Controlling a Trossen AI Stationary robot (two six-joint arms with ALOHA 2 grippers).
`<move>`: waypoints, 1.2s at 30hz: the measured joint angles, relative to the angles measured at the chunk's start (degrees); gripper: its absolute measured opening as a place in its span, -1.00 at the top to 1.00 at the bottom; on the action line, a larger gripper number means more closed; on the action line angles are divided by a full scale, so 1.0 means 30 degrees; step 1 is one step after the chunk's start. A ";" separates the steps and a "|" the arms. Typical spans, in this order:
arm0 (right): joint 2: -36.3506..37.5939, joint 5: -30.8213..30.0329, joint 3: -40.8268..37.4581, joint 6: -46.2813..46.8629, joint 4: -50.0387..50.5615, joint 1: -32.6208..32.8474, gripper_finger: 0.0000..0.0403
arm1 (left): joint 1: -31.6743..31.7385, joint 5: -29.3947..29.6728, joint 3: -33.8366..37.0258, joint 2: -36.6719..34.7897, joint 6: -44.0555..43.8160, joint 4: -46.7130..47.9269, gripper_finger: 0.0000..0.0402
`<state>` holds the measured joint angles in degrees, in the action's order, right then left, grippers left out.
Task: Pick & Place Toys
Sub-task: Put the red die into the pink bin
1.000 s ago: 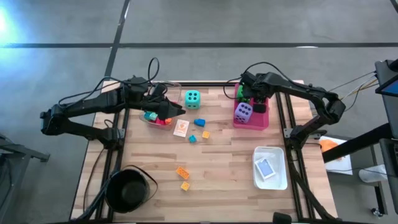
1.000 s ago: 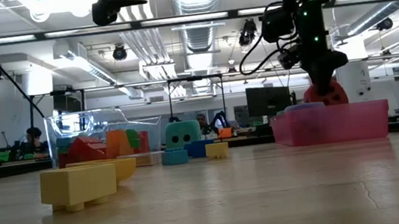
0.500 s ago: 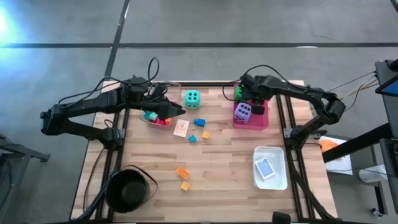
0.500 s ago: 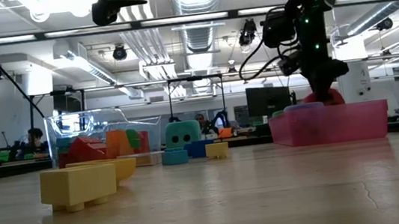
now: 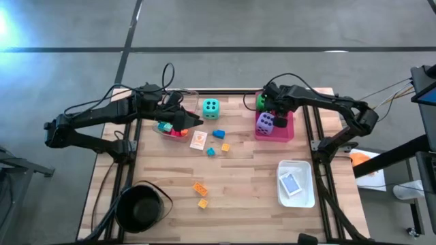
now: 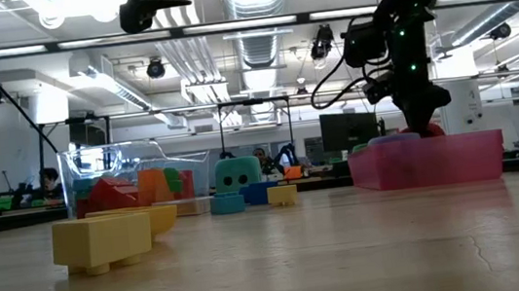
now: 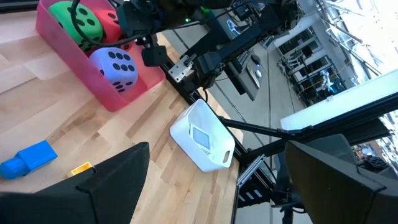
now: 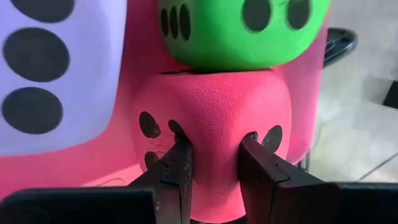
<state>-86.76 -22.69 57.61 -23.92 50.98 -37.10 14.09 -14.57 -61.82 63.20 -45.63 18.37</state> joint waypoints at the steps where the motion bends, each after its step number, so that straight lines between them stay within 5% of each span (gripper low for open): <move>1: -0.0005 -0.0003 -0.0033 0.0201 0.0006 0.0000 0.58 | 0.0000 0.0000 0.0001 0.0000 0.0000 0.0000 -0.86; 16: -0.0001 -0.0578 -0.0011 0.0533 -0.0248 -0.0007 0.61 | 0.0000 0.0000 0.0007 0.0000 -0.0233 0.0000 -0.86; 28: -0.0007 -0.0351 0.0008 0.1546 0.0598 0.0000 -0.22 | 0.0000 -0.0006 0.0001 0.0000 -0.0306 0.0312 -0.86; 36: 0.0216 -0.0307 0.1008 0.1979 0.0996 0.0000 -0.56 | 0.0002 -0.0002 0.0004 0.0000 -0.0299 0.0470 -0.86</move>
<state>-86.11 -23.61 60.64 -17.98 53.97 -37.10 14.09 -14.57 -61.81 63.20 -46.52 19.78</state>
